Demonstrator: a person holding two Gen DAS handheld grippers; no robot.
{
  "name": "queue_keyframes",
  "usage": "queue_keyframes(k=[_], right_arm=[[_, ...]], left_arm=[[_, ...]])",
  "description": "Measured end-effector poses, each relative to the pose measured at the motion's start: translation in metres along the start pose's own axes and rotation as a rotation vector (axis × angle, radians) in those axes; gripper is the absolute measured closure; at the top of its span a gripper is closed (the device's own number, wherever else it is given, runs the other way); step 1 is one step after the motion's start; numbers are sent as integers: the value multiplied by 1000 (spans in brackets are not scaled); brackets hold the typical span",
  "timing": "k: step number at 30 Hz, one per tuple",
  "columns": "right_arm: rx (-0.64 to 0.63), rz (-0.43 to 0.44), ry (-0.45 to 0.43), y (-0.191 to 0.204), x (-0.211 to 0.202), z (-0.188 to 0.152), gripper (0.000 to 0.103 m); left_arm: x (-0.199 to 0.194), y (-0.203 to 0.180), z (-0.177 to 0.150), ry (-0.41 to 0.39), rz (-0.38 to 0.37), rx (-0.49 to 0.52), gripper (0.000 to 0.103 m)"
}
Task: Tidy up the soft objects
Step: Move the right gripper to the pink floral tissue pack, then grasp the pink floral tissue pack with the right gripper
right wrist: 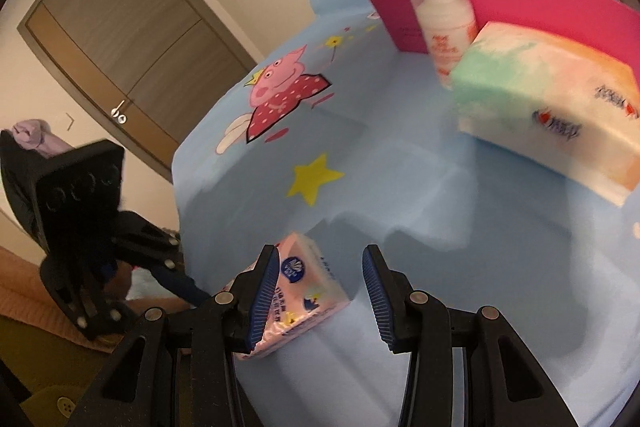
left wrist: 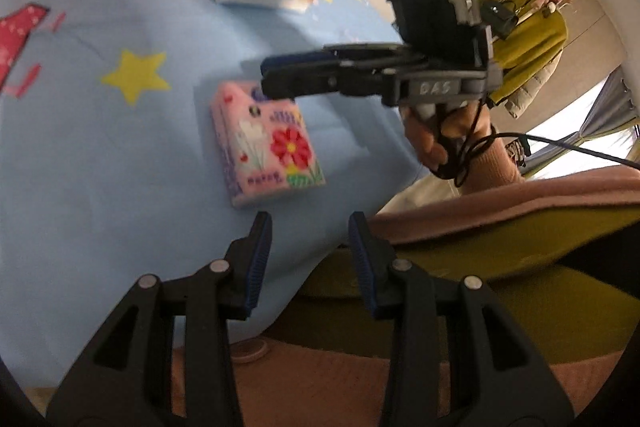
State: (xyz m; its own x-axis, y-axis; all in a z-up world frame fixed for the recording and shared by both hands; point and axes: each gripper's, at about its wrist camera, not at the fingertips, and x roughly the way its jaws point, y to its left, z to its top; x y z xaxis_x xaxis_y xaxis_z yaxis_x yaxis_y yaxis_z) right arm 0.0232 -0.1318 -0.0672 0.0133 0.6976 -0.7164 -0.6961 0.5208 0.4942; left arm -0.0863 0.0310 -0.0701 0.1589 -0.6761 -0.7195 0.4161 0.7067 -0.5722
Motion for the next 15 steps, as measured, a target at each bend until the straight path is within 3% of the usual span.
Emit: queue_keyframes(k=[4,10,15], right_arm=[[16,11,0,-2,-4,-6,59],[70,-3,-36,-11,-16,-10,58],[138,-17,-82,-26,-28,-13,58]], left_arm=[[9,6,12,-17,-5,-39,62],[11,17,40,-87,47,-72,62],[23,29,70,-99,103,-76,62]])
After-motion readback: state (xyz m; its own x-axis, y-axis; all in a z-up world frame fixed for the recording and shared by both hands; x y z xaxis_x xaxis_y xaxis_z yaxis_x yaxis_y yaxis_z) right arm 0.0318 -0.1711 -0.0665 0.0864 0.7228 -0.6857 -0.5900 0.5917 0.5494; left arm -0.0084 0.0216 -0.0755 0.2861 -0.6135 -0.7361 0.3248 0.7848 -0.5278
